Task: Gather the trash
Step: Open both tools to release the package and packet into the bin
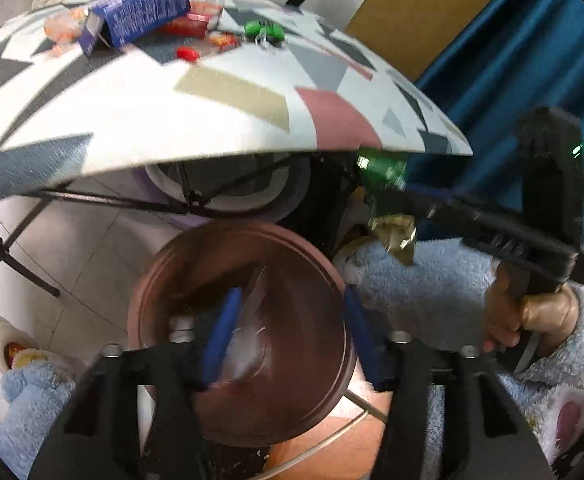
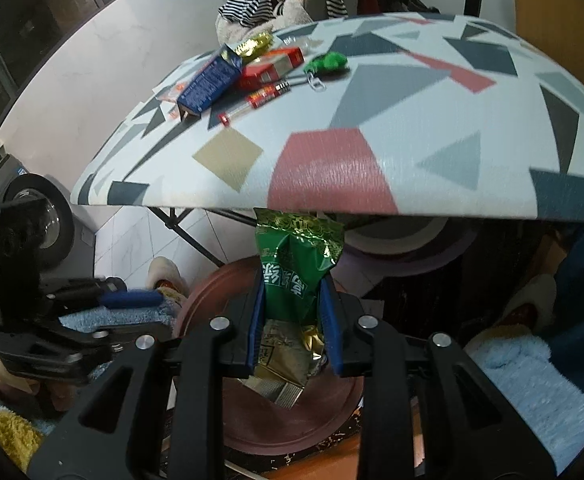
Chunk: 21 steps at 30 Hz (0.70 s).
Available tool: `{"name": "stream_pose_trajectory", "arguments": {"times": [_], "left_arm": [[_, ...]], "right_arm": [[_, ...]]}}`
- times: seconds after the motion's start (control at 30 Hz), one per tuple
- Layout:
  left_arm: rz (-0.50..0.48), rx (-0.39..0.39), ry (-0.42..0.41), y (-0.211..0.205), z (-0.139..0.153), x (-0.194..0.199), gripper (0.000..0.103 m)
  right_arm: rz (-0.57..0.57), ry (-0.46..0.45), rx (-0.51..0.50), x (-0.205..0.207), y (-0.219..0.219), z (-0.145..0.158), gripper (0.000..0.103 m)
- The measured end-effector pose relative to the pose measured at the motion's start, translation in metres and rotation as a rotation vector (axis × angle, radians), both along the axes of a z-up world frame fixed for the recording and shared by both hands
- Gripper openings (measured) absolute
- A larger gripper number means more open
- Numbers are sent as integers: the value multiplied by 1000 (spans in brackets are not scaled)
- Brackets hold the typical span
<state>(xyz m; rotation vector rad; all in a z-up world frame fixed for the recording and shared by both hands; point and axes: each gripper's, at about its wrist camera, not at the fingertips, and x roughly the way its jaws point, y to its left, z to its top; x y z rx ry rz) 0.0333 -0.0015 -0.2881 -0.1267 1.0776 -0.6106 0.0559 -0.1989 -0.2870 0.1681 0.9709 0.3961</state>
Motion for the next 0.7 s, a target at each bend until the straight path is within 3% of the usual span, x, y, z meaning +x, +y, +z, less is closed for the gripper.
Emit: {"name": "stream_pose_trajectory", "arguments": {"times": [0.3, 0.7], "left_arm": [[121, 77, -161, 18, 39, -12, 85], [299, 146, -246, 50, 54, -23, 93]], "right_arm": [[12, 36, 5, 0, 12, -25, 29], [90, 115, -119, 7, 42, -56, 29]]}}
